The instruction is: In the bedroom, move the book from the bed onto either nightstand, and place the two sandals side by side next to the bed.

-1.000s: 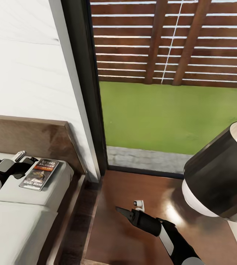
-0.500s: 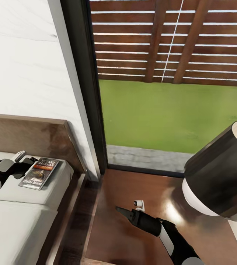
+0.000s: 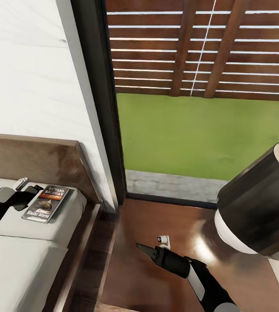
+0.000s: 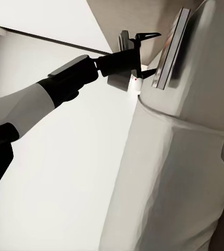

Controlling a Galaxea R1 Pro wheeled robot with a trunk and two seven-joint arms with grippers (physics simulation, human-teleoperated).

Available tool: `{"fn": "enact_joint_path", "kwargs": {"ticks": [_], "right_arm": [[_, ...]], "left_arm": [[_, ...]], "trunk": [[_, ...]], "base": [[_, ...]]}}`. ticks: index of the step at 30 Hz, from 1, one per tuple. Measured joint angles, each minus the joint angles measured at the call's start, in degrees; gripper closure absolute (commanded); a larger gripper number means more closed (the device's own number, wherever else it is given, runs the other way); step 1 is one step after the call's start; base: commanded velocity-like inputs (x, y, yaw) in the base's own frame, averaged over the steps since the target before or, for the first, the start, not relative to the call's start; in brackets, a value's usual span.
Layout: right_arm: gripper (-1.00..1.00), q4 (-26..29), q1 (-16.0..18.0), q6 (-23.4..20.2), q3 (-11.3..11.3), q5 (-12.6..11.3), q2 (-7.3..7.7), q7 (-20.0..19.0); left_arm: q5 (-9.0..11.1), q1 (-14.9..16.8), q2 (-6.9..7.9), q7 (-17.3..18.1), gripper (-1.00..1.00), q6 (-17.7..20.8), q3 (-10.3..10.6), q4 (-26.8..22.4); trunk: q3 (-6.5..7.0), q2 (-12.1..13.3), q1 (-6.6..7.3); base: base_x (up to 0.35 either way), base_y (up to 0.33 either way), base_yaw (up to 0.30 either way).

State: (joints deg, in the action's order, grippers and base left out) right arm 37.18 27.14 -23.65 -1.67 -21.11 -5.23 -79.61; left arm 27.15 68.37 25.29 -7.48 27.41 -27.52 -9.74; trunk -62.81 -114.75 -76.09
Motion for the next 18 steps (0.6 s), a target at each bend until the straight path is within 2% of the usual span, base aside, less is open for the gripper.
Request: {"fn": "enact_joint_path", "kwargs": {"ticks": [18], "right_arm": [[-1.00,0.0,0.0,0.0,0.0,0.0,0.00,0.0]], "left_arm": [[-0.1,0.0,0.11,0.0,-1.00,0.0,0.0,0.0]], "trunk": [[-0.01,0.0,0.00]], "base": [[0.000,0.000,0.000]]}}
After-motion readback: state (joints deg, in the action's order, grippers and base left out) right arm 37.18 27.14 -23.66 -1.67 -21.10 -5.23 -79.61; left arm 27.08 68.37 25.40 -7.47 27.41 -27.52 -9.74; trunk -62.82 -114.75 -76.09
